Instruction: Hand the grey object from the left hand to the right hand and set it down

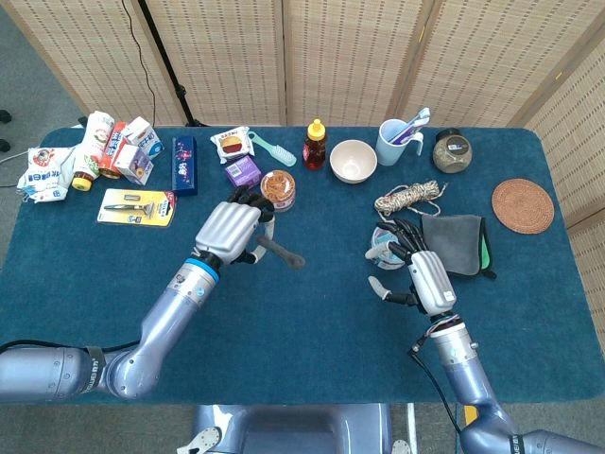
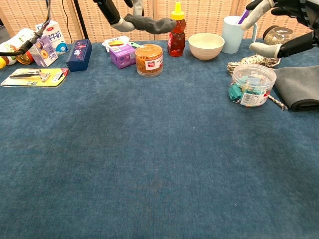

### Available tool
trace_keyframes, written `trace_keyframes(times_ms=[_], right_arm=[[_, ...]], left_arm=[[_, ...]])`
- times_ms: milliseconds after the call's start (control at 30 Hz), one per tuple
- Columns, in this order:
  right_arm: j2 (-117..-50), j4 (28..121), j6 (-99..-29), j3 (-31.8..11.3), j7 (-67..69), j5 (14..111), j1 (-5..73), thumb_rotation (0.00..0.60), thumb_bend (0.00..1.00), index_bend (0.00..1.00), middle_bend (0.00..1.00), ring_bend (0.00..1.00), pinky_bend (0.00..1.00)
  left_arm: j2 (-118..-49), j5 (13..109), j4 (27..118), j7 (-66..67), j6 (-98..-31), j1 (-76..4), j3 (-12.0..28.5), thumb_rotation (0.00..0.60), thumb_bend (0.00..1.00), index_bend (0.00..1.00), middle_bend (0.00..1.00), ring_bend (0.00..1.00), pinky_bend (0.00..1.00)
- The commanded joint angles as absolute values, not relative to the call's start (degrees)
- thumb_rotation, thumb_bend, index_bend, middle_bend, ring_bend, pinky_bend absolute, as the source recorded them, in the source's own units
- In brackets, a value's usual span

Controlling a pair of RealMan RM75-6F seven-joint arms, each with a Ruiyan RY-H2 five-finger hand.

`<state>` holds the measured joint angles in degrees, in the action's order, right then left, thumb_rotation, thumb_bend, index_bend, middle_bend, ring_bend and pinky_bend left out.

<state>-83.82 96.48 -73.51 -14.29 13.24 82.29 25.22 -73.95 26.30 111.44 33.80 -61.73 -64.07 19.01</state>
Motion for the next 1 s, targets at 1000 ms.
trace_keyframes(times_ms=[1000], right_arm=[[-88.4, 97.0, -74.1, -16.1, 10.9, 79.2, 27.8, 0.6, 0.32, 0.4, 0.16, 0.05, 0.01]], left_arm=[[-86.1, 16.8, 102.9, 39.9, -67.9, -73.7, 22.5, 0.6, 0.5, 0.77, 0.28, 0.16, 0.0]])
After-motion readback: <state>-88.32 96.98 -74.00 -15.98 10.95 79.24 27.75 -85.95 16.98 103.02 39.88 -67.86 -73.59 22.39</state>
